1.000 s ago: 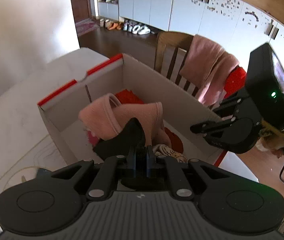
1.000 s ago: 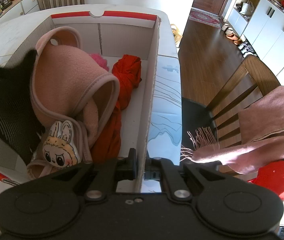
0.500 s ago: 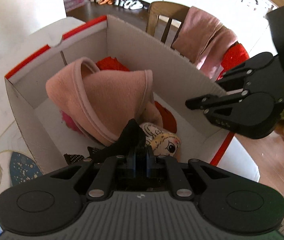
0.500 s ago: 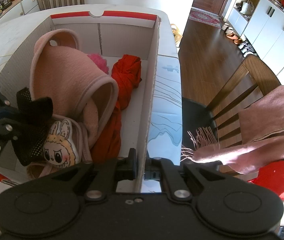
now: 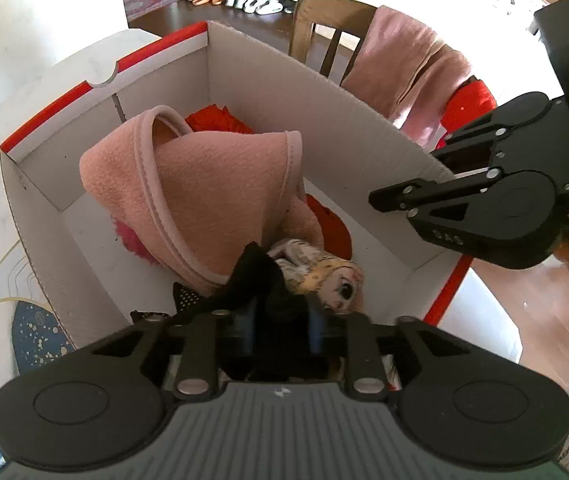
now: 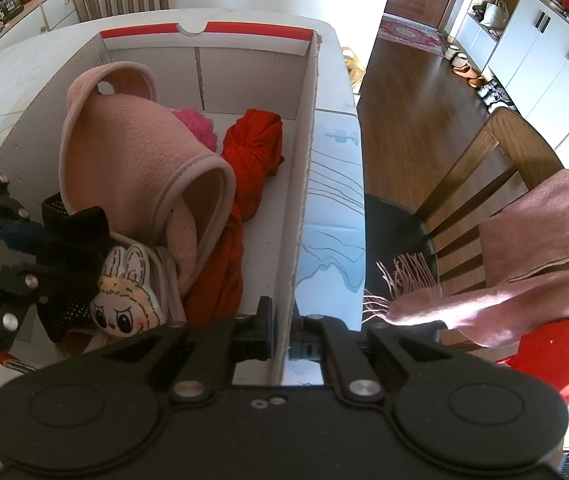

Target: Organize objects

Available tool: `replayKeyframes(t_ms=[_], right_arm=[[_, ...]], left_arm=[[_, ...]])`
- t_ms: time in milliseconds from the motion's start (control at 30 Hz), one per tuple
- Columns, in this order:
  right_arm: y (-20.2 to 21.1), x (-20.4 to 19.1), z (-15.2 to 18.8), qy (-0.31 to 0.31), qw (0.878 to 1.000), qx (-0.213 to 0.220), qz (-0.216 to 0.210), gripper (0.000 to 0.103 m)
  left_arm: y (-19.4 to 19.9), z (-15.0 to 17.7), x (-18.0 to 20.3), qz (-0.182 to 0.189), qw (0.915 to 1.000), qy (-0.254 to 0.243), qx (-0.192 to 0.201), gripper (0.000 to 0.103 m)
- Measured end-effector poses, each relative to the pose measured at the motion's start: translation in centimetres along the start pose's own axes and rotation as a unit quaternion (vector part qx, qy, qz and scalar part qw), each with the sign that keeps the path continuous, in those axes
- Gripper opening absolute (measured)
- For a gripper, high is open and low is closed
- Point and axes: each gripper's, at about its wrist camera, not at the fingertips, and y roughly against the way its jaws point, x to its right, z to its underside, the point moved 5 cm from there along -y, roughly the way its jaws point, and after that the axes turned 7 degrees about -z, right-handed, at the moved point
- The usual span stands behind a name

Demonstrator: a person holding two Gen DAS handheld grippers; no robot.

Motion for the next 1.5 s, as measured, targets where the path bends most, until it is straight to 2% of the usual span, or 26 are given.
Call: replayKeyframes(t_ms=[33, 100, 433, 700, 1033, 1233, 1500], right_arm=[[0.0, -0.1, 0.0, 0.000, 1.000, 0.000, 0.000, 0.005], [0.0, 0.0, 0.0, 0.000, 1.000, 0.000, 0.000, 0.005], [0.0, 0.0, 0.0, 0.000, 1.000, 0.000, 0.000, 0.005], [0.0, 0.0, 0.0, 0.000, 1.000, 0.000, 0.000, 0.005], [0.0, 0.0, 0.0, 0.000, 1.000, -0.001, 0.000, 0.005], [0.0, 0.0, 0.0, 0.000, 1.000, -0.001, -0.001, 0.005], [0.0, 0.0, 0.0, 0.002, 1.000, -0.002, 0.000, 0.006]], left_arm=[[0.2, 0.0, 0.0, 0.003, 1.0000, 0.001, 0.004, 0.054], [0.8, 0.0, 0.2, 0.002, 0.9999, -0.001, 0.017, 0.068], [4.0, 0.4, 0.0, 0.020, 0.9986, 0.008, 0.048, 0.069], [7.4, 0.1, -0.6, 0.023, 0.9955, 0.024, 0.089, 0.069], [11.0, 1.0, -1.4, 0.008, 0.9896, 0.053, 0.133, 0.080], [12.0, 2.7, -3.3, -0.007, 0.9857, 0.090, 0.142, 0.081], [11.6, 6.5, -7.8, -0.043, 0.9737, 0.183, 0.129, 0.091]])
